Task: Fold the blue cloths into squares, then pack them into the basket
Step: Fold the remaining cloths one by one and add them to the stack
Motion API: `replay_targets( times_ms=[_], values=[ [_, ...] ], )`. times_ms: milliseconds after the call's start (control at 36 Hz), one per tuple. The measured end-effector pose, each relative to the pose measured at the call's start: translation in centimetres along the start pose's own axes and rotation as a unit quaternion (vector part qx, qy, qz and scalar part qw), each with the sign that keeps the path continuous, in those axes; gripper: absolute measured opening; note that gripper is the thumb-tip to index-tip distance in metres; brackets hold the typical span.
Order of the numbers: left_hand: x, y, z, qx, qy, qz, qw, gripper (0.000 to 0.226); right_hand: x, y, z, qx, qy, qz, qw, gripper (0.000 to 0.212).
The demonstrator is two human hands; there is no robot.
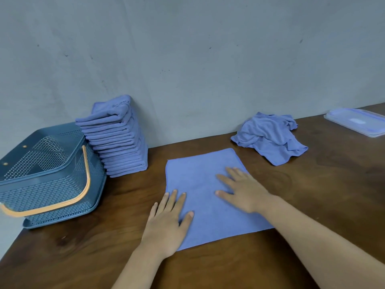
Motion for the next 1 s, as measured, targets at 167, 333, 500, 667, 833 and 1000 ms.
replay_targets(
  times_ms=[167, 333, 500, 667, 833, 1000],
  values=[
    [0.0, -0.1, 0.0, -0.011, -0.002, -0.006, 1.0, 0.067, -0.7, -0.9, -3.7, -0.018, 0.042, -0.001, 0.999, 0.079],
    [2.8, -2.3, -0.5, -0.097, -0.02, -0.111, 0.989, 0.042, 1.8, -2.1, -0.9, -0.055, 0.002, -0.08, 0.995, 0.075],
    [9.9, -2.9, -0.5, -0.106, -0.038, -0.091, 0.989, 0.05, 6.0, -1.6, 2.1, -0.021, -0.094, -0.04, 0.995, 0.065],
    [13.4, -1.1, -0.3, -0.04, -0.055, 0.009, 0.998, 0.069, 8.5, -0.7, 0.3, -0.011, -0.085, 0.019, 0.996, 0.066],
    [14.0, -0.8, 0.0, -0.012, -0.062, 0.006, 0.998, 0.085, 9.1, -2.5, -6.5, 0.004, -0.005, -0.008, 1.0, 0.07],
    [14.4, -0.4, -0.2, -0.003, -0.062, 0.014, 0.998, 0.094, 9.3, -1.9, -7.6, -0.003, 0.005, -0.009, 1.0, 0.069]
  ],
)
Point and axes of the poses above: each hand's wrist, its own x-axis towards the middle knuckle, its own y-axis out of the palm, z = x × y, the point moved 5 cm from there along x, towards the middle knuckle, and after that the axes turned 10 degrees about -y, right-handed, at the moved point
